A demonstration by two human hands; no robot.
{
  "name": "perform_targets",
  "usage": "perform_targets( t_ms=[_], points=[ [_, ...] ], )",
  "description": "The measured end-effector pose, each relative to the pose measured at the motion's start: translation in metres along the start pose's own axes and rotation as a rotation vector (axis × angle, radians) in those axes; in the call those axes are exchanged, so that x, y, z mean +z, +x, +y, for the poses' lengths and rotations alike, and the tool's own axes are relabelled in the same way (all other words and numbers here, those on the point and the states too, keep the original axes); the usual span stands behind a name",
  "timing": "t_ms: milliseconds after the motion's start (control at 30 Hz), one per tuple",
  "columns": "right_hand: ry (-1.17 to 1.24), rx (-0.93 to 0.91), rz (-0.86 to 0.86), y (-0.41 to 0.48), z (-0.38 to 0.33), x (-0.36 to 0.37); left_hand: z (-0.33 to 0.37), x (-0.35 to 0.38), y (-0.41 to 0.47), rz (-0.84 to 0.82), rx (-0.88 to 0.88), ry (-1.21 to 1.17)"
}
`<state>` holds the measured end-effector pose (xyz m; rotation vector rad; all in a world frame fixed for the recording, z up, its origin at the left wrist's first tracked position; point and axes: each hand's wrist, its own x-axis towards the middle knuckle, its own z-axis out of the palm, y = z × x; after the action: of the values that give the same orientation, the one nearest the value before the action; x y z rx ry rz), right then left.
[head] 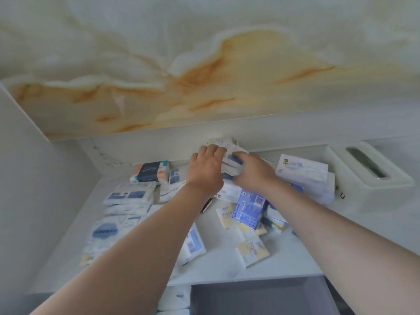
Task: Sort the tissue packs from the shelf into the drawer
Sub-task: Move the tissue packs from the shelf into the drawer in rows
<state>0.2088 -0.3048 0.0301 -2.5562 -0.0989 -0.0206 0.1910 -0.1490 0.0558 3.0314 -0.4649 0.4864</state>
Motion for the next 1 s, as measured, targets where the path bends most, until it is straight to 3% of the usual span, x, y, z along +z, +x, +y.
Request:
perform_targets(
  t_ms=[133, 300, 367, 433, 533, 600, 667, 767, 833, 933, 1000],
  points=[
    [0.051, -0.274, 0.059, -0.005, -0.019, 0.02, -0.021, 0.006, 0.002, -0.088, 0.14, 0.161],
    [0.17, -0.363, -0.147, -0.017, -0.041, 0.03, -0.055, 0.009, -0.022, -0.231, 0.0, 0.083],
    [0.138, -0.397, -0.114, -0.019, -0.043, 0.032, -0.067, 0.008, -0.033, -0.251, -0.017, 0.141],
    [-0.002, -0.358, -0.006, -0.017, -0.041, 0.034, -0.078, 0.007, -0.04, -0.285, -0.033, 0.217],
    [-0.241, -0.1, 0.058, -0.012, -0.032, 0.027, -0.089, 0.003, -0.046, -0.412, -0.108, 0.285],
    [-0.274, 0.02, -0.063, -0.011, -0.026, 0.021, -0.093, -0.002, -0.046, -0.541, -0.18, 0.278],
    [-0.2, 0.022, -0.188, -0.011, -0.023, 0.017, -0.094, -0.005, -0.042, -0.643, -0.21, 0.222],
    [-0.058, -0.01, -0.054, -0.005, -0.017, 0.007, -0.079, -0.012, -0.031, -0.524, -0.115, 0.038],
    [-0.203, -0.013, 0.089, 0.003, -0.009, -0.001, -0.06, -0.012, -0.023, -0.424, 0.021, -0.077],
    [-0.456, 0.038, 0.055, 0.013, 0.006, -0.008, -0.032, 0.001, -0.016, -0.448, 0.195, -0.064],
    [-0.474, 0.068, 0.019, 0.019, 0.016, -0.009, -0.025, 0.013, -0.01, -0.408, 0.214, 0.0]
  ],
)
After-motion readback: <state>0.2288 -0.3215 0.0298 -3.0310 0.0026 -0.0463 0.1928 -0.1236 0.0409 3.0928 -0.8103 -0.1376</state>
